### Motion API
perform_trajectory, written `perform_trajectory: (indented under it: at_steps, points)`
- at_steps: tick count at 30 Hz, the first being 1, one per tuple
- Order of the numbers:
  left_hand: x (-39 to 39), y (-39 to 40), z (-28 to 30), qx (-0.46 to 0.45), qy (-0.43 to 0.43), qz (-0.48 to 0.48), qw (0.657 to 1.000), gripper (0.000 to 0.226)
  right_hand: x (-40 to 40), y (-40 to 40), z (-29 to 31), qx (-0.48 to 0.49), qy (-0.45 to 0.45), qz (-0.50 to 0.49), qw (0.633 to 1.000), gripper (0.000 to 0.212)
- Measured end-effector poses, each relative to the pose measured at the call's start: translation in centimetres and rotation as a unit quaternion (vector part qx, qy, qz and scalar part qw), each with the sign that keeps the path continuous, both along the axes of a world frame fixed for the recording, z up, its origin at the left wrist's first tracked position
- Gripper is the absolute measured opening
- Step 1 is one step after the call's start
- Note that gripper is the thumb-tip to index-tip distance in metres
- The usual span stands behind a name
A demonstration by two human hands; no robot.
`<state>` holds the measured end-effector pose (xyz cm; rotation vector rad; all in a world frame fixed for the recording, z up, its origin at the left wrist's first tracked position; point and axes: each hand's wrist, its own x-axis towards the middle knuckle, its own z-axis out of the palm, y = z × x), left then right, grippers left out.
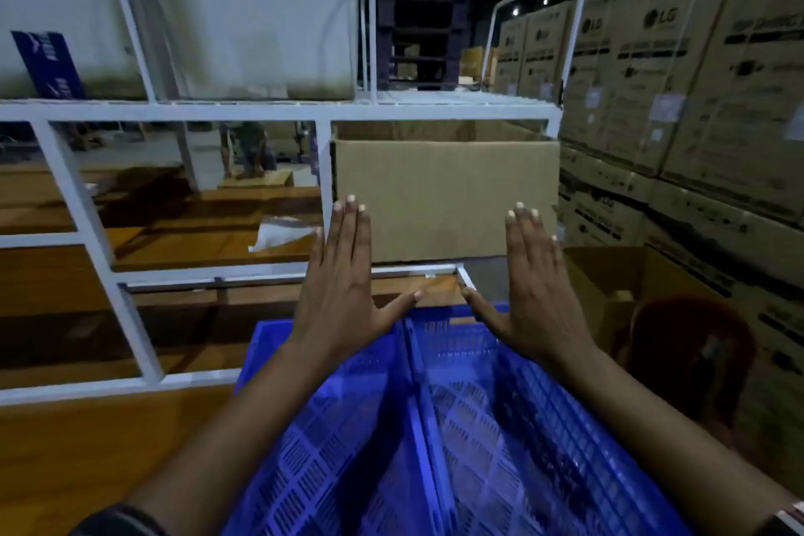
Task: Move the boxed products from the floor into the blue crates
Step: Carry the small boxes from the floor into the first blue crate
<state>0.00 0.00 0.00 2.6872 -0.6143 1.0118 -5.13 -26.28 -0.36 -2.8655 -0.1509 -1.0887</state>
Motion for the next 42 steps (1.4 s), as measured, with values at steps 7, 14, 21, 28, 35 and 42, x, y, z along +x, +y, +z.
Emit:
perform_trajectory:
  at_steps: [7,14,21,28,35,42]
  points:
    - [-1.3,-0.6,-3.3,0.025,0.036,-0.038,0.998,0.121,-3.6,-0.2,-3.1,0.018,0.025,-0.03,0.999,0.105]
    - [-5.8,-2.5,-5.9,0.015,0.068,-0.113,0.991,0.119,-9.5,-1.9,-6.4,0.032,0.048,-0.052,0.997,0.104]
    - [-13.0,-6.9,-9.4,0.016,0.123,-0.187,0.975,0.118,-18.9,-4.2,-9.9,0.087,0.057,-0.07,0.992,0.099]
    - [-22.7,-11.1,-13.4,0.025,0.182,-0.275,0.944,0.113,-32.2,-5.9,-14.4,0.185,0.087,-0.113,0.972,0.098]
    - [-34.0,-14.5,-19.5,0.037,0.284,-0.366,0.885,0.105,-47.9,-4.9,-19.3,0.352,0.124,-0.196,0.907,0.089]
    - [-43.9,-17.3,-25.9,0.052,0.429,-0.411,0.803,0.09,-61.9,-2.6,-26.7,0.536,0.135,-0.316,0.771,0.069]
